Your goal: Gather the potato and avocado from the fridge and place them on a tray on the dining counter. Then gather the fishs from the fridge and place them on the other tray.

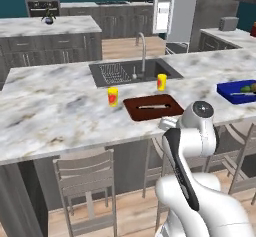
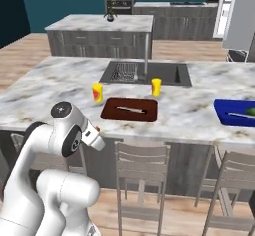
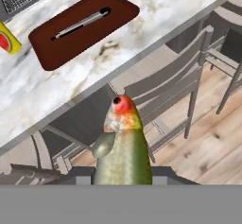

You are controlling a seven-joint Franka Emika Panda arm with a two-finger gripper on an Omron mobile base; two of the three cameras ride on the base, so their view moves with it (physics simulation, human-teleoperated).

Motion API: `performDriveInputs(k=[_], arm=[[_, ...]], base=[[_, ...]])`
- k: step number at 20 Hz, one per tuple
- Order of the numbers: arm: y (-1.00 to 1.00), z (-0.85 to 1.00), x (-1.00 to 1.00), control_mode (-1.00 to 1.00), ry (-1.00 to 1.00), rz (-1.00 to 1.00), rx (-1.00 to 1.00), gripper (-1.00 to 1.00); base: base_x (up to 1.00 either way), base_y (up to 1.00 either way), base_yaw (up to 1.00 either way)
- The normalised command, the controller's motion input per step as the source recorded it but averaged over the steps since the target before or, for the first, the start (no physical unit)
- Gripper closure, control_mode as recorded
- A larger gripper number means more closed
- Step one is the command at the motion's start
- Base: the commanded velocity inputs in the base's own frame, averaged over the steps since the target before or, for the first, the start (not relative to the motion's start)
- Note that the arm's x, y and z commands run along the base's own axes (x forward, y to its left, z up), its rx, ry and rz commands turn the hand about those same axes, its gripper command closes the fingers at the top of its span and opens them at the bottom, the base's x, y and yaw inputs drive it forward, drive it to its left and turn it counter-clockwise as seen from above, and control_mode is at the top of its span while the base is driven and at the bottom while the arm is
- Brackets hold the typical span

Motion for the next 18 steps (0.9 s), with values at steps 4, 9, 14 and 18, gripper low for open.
performDriveInputs(k=[4, 9, 14, 18], arm=[[0.00, 0.00, 0.00, 1.00, 0.00, 0.00, 0.00, 1.00], [0.00, 0.00, 0.00, 1.00, 0.00, 0.00, 0.00, 1.00], [0.00, 0.00, 0.00, 1.00, 0.00, 0.00, 0.00, 1.00], [0.00, 0.00, 0.00, 1.00, 0.00, 0.00, 0.00, 1.00]], base=[[0.42, -0.03, 0.06], [0.26, -0.04, 0.04], [0.27, -0.09, 0.05], [0.26, -0.17, 0.05]])
